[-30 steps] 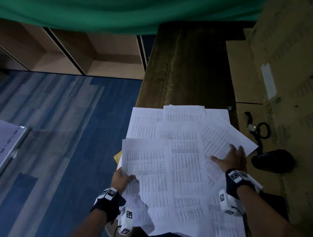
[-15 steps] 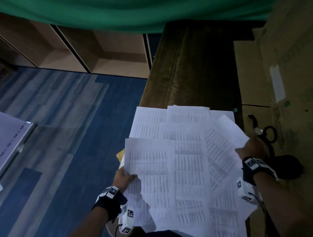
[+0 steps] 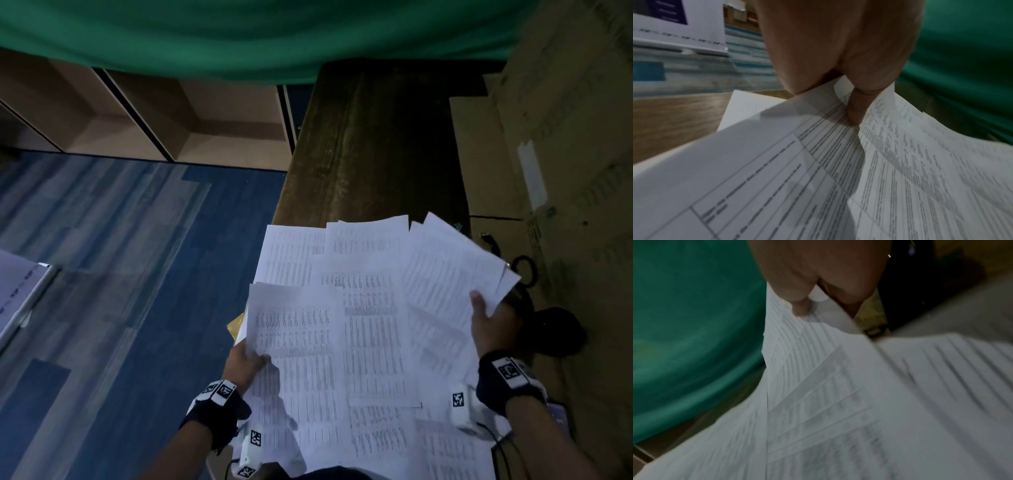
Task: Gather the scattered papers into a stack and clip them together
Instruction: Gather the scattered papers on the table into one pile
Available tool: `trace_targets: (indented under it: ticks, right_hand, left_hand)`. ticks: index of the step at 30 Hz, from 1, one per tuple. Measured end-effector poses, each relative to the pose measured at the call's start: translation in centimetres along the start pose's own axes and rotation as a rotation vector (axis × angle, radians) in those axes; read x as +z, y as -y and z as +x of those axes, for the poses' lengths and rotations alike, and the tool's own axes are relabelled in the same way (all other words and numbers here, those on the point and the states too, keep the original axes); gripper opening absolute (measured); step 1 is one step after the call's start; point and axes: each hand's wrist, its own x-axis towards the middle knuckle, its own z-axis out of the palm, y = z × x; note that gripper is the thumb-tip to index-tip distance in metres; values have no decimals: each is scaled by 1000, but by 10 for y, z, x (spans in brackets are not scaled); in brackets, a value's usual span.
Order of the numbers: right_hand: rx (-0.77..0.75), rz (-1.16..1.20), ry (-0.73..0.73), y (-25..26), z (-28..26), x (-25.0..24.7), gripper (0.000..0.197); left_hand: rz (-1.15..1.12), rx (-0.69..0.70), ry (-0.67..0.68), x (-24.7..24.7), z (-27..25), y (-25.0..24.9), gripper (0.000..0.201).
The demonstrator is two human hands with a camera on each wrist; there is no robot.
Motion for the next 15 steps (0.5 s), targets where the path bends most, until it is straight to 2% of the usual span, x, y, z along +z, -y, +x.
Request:
trace_targets:
  ticks: [3,5,7,9,10,11,13,15]
  right_hand:
    - [-156,-14,-46,33,10,-23,92]
    - [-205,-10,-69,62,7,-39,98]
    - [-397,-7,-112,101,-6,-52,82]
    - [-628,35,-159,136,-21,-63,47]
    - [-702,78,-196,146,-23,-67,36]
    - [-714,161,-187,156,-26,-70,32]
    - [-632,324,-94,171,-28,-71,45]
    - [-586,345,-10,175,-32,-65,50]
  left_hand:
    - [147,70,-28,1,0,-7,14]
    - [162,102,-28,2,-1,-10,16]
    - [163,134,-22,4,-3,-13,22]
    - [176,180,-23,7,-2,-15,26]
    - [173,195,-20,8,-2,-15,24]
    - [170,193,-9,9,-4,-17,18]
    - [144,167,17,12,-8,-21,9]
    - [27,104,38,14,-11,-25,9]
